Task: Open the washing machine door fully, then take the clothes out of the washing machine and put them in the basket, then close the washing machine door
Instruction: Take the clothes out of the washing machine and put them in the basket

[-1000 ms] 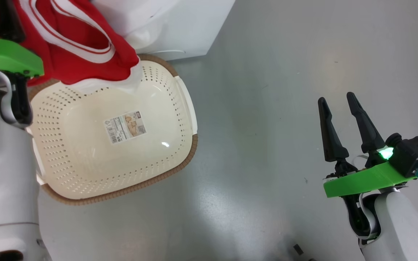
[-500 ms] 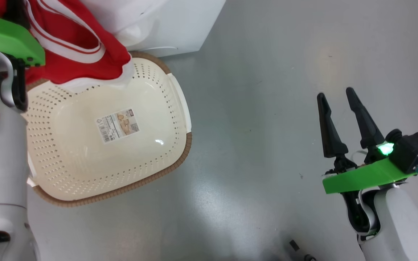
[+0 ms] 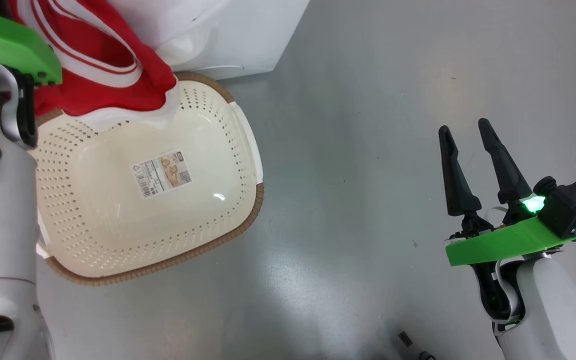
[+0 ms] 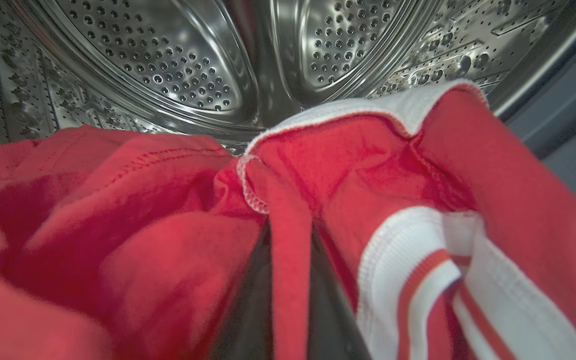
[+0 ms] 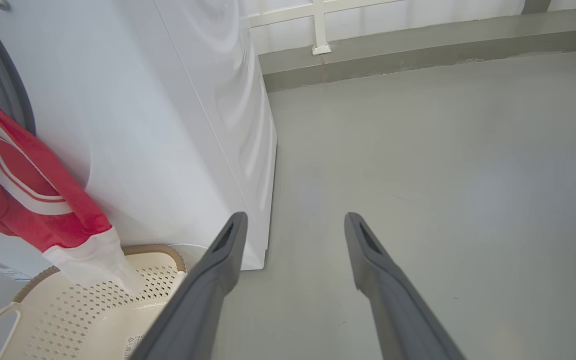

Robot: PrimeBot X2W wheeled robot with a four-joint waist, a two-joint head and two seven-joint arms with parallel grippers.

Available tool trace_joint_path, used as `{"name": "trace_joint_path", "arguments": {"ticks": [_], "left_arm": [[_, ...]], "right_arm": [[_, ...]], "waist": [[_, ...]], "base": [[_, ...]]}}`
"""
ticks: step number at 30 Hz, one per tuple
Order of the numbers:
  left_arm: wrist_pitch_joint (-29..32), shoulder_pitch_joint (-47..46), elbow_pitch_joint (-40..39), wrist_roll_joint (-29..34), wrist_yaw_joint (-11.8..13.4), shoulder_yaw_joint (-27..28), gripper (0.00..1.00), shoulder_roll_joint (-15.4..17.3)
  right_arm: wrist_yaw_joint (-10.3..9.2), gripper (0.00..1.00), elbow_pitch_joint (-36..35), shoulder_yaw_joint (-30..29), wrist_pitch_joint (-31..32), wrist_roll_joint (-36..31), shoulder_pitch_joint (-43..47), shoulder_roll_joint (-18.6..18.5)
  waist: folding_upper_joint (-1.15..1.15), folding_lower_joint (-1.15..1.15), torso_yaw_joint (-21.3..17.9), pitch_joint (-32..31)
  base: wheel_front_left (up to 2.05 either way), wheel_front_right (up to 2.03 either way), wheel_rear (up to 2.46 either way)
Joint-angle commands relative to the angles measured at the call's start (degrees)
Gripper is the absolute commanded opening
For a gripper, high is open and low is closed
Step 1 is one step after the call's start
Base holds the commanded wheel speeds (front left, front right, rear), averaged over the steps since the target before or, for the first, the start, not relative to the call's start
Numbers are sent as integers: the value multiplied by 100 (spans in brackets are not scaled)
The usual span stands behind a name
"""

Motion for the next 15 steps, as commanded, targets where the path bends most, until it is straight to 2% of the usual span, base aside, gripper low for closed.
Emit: {"name": "trace_joint_path", "arguments": {"ticks": [1, 15], "left_arm": [[-23, 122, -242, 4, 37, 49, 0, 200], [-23, 1367, -1629, -372, -196, 357, 0, -164]], "right_arm": [[42, 100, -132, 97, -36, 48, 61, -19], [42, 100, -116, 8, -36, -44, 152, -19]], "waist": [[0, 0, 26, -14], [0, 0, 263, -242]], "base": [[0, 0, 0], [0, 0, 0]]}}
